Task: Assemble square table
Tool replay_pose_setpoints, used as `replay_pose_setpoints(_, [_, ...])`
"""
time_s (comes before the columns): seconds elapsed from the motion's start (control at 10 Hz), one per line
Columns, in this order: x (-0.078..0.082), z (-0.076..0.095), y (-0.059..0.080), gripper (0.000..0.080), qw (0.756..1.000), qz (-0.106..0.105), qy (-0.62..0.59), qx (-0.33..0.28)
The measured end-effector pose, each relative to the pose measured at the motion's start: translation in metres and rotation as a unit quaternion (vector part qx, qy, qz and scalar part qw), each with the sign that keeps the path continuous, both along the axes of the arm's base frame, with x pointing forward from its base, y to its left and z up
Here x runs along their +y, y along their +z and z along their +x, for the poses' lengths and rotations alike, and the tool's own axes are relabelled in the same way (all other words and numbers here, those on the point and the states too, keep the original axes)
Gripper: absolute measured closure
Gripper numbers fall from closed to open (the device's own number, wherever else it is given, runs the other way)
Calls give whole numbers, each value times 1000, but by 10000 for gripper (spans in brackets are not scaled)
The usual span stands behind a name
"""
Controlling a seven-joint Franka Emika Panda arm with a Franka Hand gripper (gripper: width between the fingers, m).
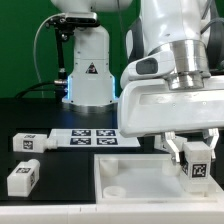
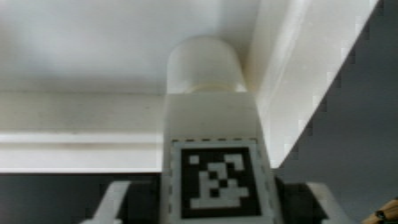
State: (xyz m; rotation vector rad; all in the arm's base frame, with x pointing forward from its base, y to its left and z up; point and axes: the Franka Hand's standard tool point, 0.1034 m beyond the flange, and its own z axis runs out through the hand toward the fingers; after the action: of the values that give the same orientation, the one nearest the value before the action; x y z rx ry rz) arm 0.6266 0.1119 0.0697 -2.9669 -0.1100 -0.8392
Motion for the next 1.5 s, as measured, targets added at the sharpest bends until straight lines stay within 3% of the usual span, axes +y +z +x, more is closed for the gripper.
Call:
replay_pose_setpoints(0.2, [0, 0, 0, 515, 1000, -1, 1, -4])
replay_pose_setpoints(0.3, [0, 0, 0, 431, 1000, -2, 2, -2])
replay_pose_setpoints(0.4, [1, -1, -1, 431, 1000, -2, 4, 13])
replay_pose_setpoints(0.5, [1, 2, 8, 235, 1000, -2, 7, 21])
replay_pose_setpoints(0.6, [-2, 6, 15, 176, 999, -5, 12, 30])
replay_pose_setpoints(0.8, [-9, 15, 22, 153, 993, -10, 23, 117])
replay_pose_setpoints(1.2, [-4, 10, 17, 151, 961, -2, 32, 274])
replay_pose_setpoints(1.5, [-1, 19, 16, 151, 959, 0, 31, 281])
